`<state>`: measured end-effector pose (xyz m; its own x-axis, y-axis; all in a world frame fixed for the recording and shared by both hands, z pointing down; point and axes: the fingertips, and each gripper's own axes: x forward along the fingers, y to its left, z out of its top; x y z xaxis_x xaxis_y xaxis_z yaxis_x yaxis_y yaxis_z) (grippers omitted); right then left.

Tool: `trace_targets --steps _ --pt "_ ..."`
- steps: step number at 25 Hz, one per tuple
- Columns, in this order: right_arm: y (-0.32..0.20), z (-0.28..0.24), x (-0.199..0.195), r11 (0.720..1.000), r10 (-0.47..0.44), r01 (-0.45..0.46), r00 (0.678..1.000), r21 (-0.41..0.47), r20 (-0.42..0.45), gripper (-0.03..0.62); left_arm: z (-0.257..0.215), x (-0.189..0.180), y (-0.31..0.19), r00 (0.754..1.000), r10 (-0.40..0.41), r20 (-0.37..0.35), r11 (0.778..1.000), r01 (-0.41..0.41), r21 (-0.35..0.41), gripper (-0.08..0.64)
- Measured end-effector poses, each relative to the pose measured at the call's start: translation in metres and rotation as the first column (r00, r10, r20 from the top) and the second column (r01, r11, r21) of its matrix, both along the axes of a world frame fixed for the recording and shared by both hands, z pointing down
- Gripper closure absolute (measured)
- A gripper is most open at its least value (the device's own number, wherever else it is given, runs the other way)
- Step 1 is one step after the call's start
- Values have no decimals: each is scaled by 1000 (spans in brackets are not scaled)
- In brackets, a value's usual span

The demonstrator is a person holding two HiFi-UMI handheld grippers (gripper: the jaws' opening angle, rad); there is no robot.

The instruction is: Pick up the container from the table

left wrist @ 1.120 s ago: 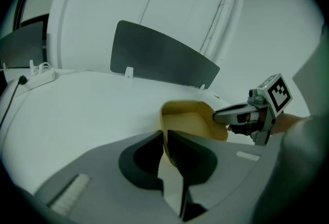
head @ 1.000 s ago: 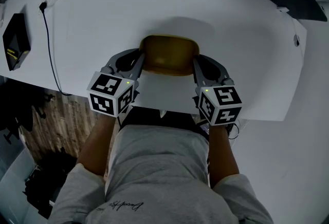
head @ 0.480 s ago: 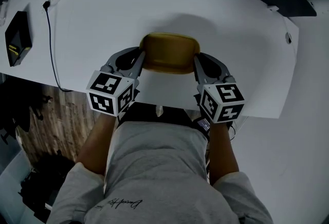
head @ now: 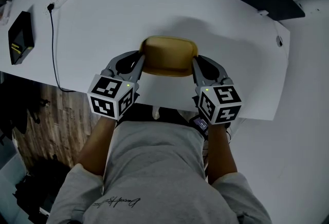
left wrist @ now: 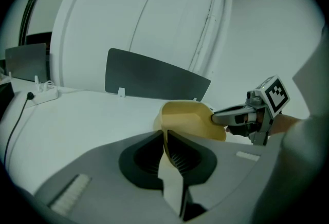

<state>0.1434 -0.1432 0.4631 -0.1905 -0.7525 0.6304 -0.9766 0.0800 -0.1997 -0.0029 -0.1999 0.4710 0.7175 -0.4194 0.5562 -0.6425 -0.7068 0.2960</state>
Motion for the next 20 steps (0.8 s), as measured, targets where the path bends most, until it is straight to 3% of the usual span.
trace_targets --steps 20 --pt "11 -53 7 996 -18 21 999 86 -35 552 -53 6 15 999 -22 -41 996 25 81 532"
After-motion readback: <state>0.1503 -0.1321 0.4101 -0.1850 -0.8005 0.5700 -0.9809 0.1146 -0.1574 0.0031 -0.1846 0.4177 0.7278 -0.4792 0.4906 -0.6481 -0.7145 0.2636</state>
